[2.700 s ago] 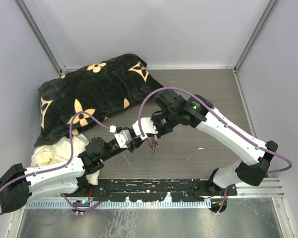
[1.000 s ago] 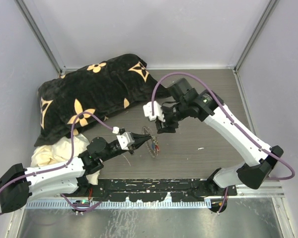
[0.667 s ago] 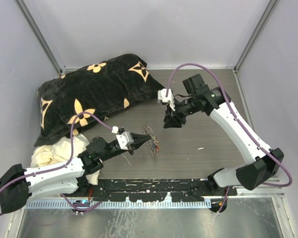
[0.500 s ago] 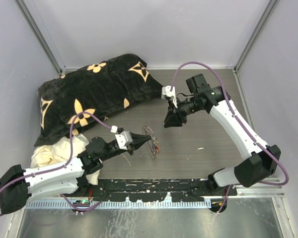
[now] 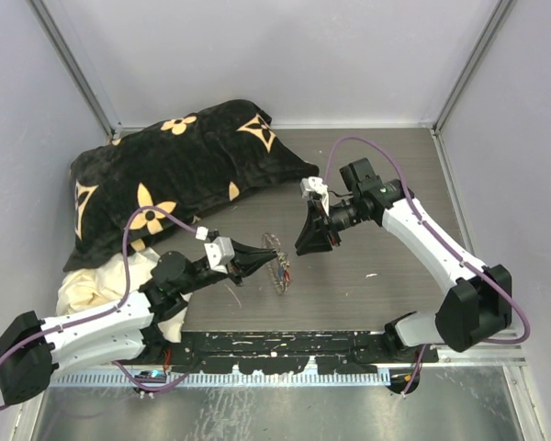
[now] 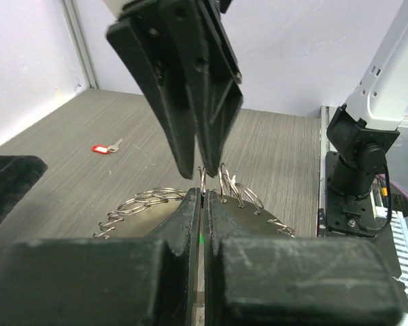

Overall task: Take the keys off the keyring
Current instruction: Remove the key from the keyring.

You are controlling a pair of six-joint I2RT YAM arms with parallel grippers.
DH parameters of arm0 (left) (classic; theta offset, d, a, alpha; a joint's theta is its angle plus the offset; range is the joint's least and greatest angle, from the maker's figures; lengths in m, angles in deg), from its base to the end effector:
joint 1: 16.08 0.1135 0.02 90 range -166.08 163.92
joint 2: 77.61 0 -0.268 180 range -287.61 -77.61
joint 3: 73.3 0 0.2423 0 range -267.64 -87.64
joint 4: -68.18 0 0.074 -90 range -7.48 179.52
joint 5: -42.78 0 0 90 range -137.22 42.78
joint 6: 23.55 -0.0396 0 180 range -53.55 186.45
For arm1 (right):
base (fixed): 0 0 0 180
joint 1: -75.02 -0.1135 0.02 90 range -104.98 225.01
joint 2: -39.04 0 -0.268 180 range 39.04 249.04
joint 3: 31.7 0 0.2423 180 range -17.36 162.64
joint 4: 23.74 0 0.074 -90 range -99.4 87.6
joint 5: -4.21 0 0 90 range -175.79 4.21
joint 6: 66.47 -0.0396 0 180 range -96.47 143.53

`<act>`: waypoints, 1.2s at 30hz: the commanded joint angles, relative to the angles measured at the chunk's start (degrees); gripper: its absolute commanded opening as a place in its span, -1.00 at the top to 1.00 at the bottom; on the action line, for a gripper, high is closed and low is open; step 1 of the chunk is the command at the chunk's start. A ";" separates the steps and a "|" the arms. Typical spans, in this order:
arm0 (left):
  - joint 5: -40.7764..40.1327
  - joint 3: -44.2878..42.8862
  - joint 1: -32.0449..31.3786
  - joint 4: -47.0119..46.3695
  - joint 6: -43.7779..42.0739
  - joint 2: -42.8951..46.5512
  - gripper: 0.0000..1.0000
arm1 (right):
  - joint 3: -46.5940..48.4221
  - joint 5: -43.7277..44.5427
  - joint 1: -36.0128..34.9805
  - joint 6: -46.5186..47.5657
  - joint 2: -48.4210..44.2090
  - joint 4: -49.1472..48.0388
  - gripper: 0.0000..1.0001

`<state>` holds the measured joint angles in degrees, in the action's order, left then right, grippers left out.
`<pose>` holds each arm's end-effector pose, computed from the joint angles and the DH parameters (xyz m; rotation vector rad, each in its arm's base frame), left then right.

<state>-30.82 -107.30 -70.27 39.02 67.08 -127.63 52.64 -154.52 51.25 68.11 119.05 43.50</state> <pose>0.1020 -0.1604 0.2775 0.8572 1.1345 -0.9907 0.2188 0.1367 0.3171 -1.4949 1.5737 1.3473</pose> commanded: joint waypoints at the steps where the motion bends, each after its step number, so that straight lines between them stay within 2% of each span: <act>1: 4.90 -2.47 3.33 -9.48 4.21 -1.57 1.00 | -4.85 -2.08 -0.09 -2.95 -6.32 -11.31 0.39; 4: 9.33 -4.02 6.31 -12.81 7.76 -4.85 1.00 | -5.47 -1.02 1.60 -4.01 -7.00 -13.16 0.38; 8: 16.28 -6.82 10.70 -19.89 14.46 -10.34 1.00 | -6.71 -5.91 7.98 -6.40 -7.55 -16.13 0.37; 15: 28.28 -14.01 18.77 -38.16 32.49 -24.10 1.00 | -8.37 -1.00 10.78 -12.80 -10.18 -22.71 0.33; 18: 34.89 -19.06 20.21 -38.32 37.04 -28.16 1.00 | -8.17 -1.34 12.54 -15.35 -10.79 -24.38 0.32; 22: 39.29 -23.62 21.14 -38.32 39.82 -30.67 1.00 | -8.13 -4.22 13.52 -17.12 -11.62 -26.25 0.32; 29: 43.18 -29.35 21.15 -38.32 43.36 -32.62 1.00 | -9.06 -5.77 12.69 -32.16 -12.20 -42.17 0.33; 34: 45.04 -31.22 21.17 -38.32 44.26 -33.24 1.00 | -8.90 -7.53 9.20 -32.47 -13.03 -43.50 0.32; 36: 45.39 -31.57 21.15 -38.10 44.21 -33.33 1.00 | -8.32 -8.91 9.01 -30.71 -13.45 -41.05 0.30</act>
<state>13.35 -135.76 -49.34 5.29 109.79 -161.07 43.37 -159.48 61.45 38.30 108.27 4.68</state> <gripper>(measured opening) 0.009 0.338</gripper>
